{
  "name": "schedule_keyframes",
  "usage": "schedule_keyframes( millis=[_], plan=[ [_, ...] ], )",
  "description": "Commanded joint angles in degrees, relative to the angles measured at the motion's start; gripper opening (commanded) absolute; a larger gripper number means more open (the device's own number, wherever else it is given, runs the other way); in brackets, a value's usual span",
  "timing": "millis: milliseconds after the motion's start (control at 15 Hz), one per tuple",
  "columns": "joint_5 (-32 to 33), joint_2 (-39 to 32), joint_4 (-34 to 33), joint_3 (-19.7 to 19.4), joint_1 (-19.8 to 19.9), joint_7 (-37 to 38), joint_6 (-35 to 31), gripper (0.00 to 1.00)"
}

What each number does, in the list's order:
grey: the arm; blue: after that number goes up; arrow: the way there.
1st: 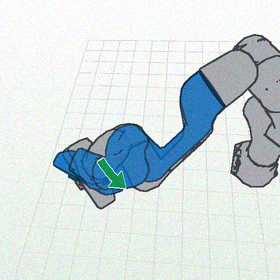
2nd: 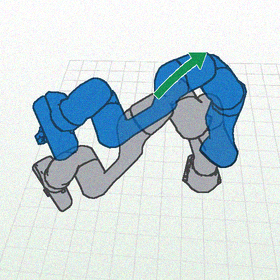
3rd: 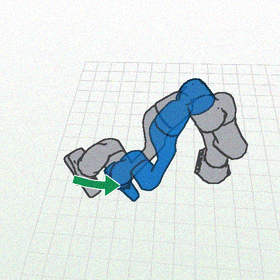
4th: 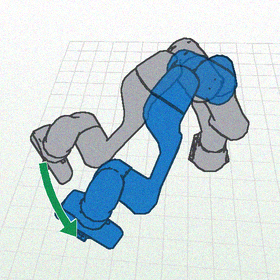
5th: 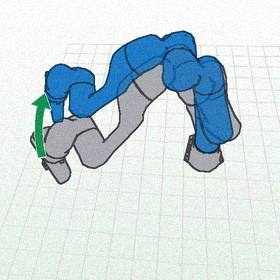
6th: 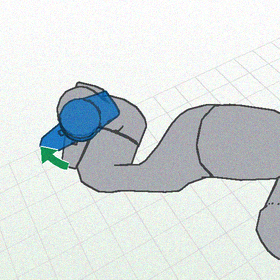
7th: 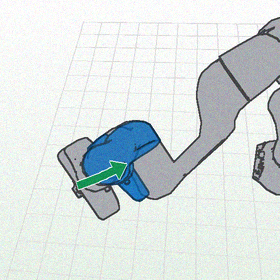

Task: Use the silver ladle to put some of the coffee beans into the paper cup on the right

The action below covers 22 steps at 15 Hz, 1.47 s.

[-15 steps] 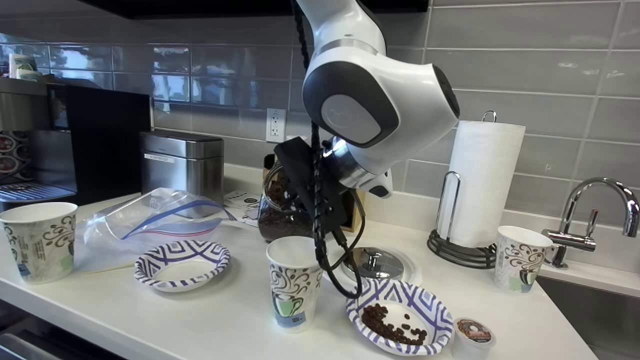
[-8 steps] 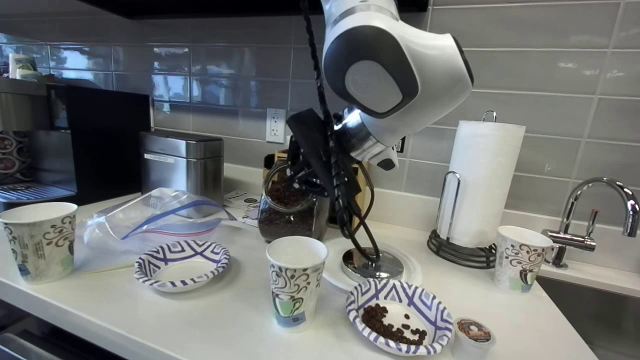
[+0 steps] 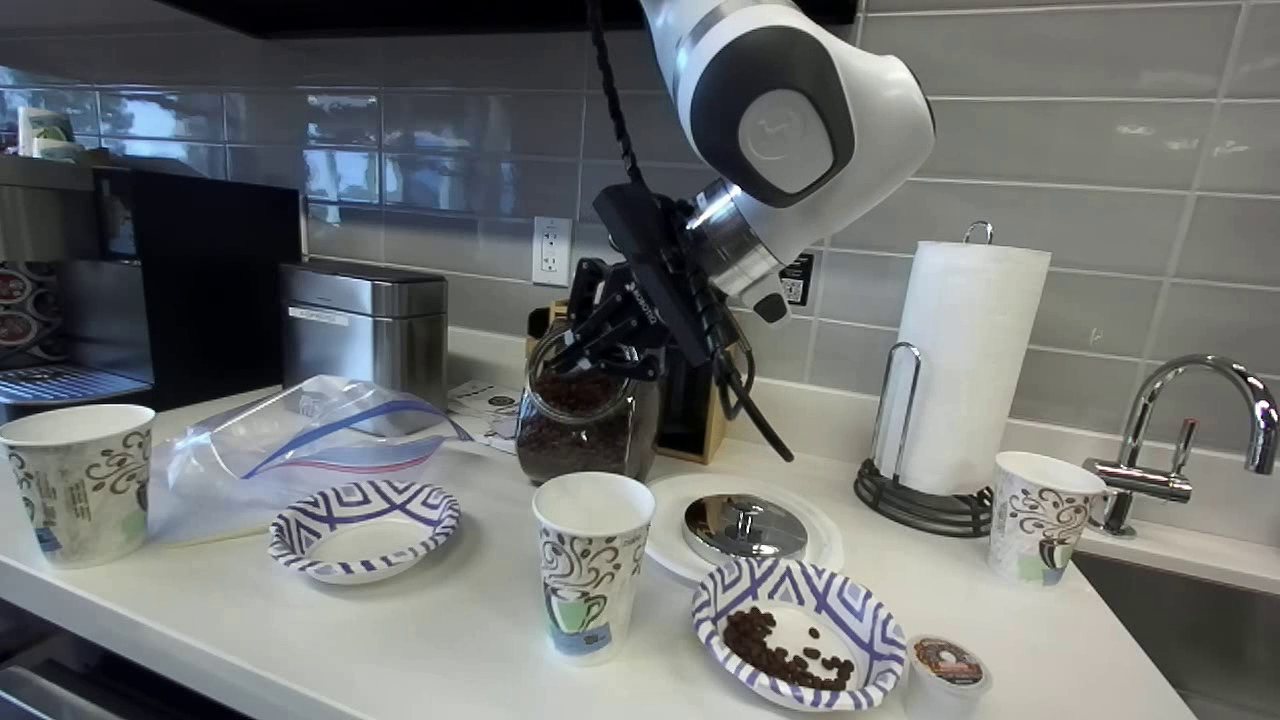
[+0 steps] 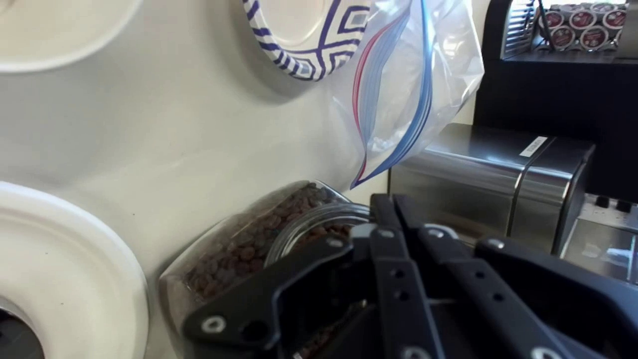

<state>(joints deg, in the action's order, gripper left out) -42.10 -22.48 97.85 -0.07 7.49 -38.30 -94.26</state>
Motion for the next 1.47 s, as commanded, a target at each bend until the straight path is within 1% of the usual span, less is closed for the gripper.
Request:
schedule_keyframes(
  millis=[0,333,667,933,1400],
  plan=[
    [6.4,-3.7,-5.6,-0.1,-1.2,6.6,2.0,0.01],
    [11.5,-6.6,-10.2,1.5,-1.7,10.6,1.1,0.01],
    [14.2,-9.5,-14.7,3.3,-1.9,13.0,1.2,0.01],
    [13.5,-11.4,-16.6,4.8,-1.6,13.0,1.3,0.01],
    [11.2,-11.9,-16.0,6.1,-0.1,11.5,0.2,0.01]
  ],
)
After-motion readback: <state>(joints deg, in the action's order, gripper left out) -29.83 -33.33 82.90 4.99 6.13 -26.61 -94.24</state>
